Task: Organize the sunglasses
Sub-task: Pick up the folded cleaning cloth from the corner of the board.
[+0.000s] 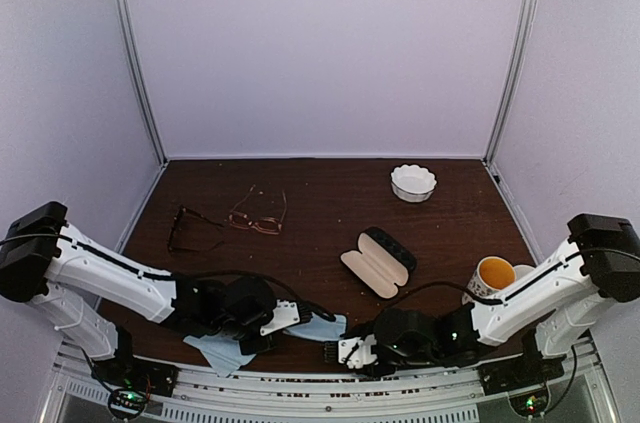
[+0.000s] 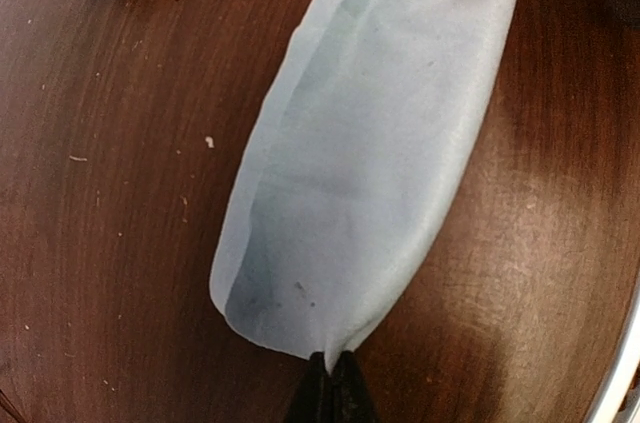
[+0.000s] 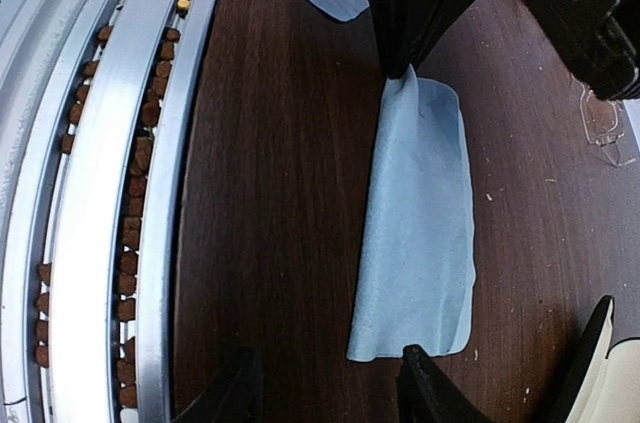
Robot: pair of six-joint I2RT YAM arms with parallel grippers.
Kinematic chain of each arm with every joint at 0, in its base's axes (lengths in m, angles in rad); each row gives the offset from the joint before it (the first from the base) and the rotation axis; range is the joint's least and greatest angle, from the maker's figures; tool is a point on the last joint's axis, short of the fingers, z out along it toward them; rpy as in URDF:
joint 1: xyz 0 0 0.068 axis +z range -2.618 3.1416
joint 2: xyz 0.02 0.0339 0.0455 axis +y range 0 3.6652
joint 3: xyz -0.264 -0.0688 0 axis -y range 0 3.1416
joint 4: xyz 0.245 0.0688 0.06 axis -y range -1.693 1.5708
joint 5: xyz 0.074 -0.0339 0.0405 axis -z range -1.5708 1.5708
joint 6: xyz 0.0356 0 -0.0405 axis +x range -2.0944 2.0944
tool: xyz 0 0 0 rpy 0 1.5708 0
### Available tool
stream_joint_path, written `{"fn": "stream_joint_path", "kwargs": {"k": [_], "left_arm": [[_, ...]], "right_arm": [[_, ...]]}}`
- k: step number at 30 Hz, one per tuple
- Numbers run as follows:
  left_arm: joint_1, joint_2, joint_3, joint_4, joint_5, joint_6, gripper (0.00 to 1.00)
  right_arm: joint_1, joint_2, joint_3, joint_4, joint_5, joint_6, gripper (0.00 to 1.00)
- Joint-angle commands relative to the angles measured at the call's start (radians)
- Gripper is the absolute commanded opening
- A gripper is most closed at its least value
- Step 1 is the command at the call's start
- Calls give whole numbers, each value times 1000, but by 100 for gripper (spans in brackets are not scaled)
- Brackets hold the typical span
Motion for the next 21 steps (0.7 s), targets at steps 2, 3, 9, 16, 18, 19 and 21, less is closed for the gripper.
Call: {"fn": "stream_joint_path", "kwargs": {"k": [2, 3, 9, 16, 18, 19, 21], "left_arm": [[10, 20, 14, 38, 22, -7, 0], [10, 22, 16, 36, 23, -7, 0], [17, 28, 20, 35, 27, -9, 0], [21, 33, 24, 33, 31, -10, 0], [23, 35, 24, 33, 33, -10, 0], [24, 36, 25, 32, 34, -10, 0], [26, 37, 25, 32, 34, -10, 0]], "right_arm": [[-6, 67, 43, 0, 54, 23, 47], [-6, 77, 46, -1, 58, 20, 46], [-15, 115, 54, 18, 86, 28, 39], [-36, 148, 42, 39, 110, 33, 34], [-39, 157, 40, 39, 110, 29, 31], [-40, 162, 40, 41, 110, 27, 30], [-41, 169, 41, 38, 107, 22, 26]]}}
